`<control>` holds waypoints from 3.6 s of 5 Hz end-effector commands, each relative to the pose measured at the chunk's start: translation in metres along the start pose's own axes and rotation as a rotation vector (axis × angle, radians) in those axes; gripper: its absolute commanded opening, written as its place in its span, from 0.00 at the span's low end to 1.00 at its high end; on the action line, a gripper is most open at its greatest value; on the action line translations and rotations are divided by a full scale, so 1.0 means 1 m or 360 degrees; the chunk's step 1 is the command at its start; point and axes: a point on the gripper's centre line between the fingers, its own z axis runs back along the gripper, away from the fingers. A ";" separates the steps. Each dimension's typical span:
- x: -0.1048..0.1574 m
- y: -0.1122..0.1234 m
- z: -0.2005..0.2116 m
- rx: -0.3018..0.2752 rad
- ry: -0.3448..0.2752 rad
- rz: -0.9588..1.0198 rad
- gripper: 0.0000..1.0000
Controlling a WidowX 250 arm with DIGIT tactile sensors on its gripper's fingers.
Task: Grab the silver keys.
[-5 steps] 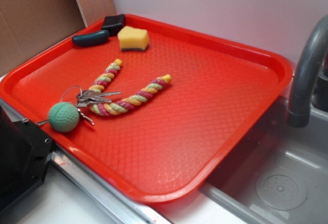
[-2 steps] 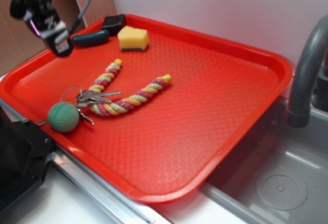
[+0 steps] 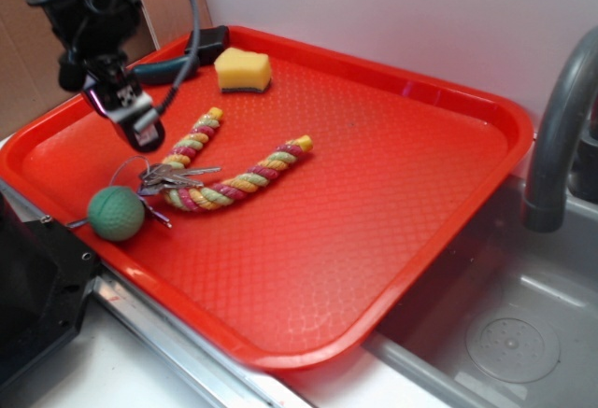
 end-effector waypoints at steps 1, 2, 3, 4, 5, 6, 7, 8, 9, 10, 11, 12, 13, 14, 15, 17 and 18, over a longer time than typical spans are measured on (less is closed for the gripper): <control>-0.002 0.027 -0.019 -0.0245 -0.0088 -0.0646 1.00; -0.005 0.026 -0.031 -0.0425 -0.0140 -0.0799 1.00; -0.007 0.019 -0.049 -0.0378 -0.0079 -0.0839 1.00; 0.001 0.007 -0.058 -0.0313 -0.0026 -0.0871 1.00; 0.002 -0.009 -0.061 -0.0394 0.0014 -0.0875 1.00; 0.001 -0.036 -0.059 -0.0414 0.0073 -0.0862 0.51; 0.002 -0.048 -0.062 -0.0400 0.0128 -0.0804 0.00; 0.001 -0.045 -0.062 -0.0390 0.0130 -0.0756 0.00; 0.000 -0.040 -0.062 -0.0388 0.0136 -0.0691 0.00; -0.001 -0.039 -0.061 -0.0373 0.0137 -0.0650 0.00; -0.002 -0.036 -0.057 -0.0363 0.0160 -0.0589 0.00; -0.007 -0.007 -0.004 -0.0268 0.0153 -0.0252 0.00; -0.015 0.031 0.053 -0.0162 0.0177 0.0146 0.00; -0.014 0.070 0.110 -0.0017 0.0122 0.0533 0.00; 0.005 0.053 0.159 0.0068 -0.0068 0.0600 0.00; 0.032 0.007 0.177 0.0170 -0.0073 0.0438 0.00; 0.042 -0.002 0.174 0.0146 -0.0063 0.0366 0.00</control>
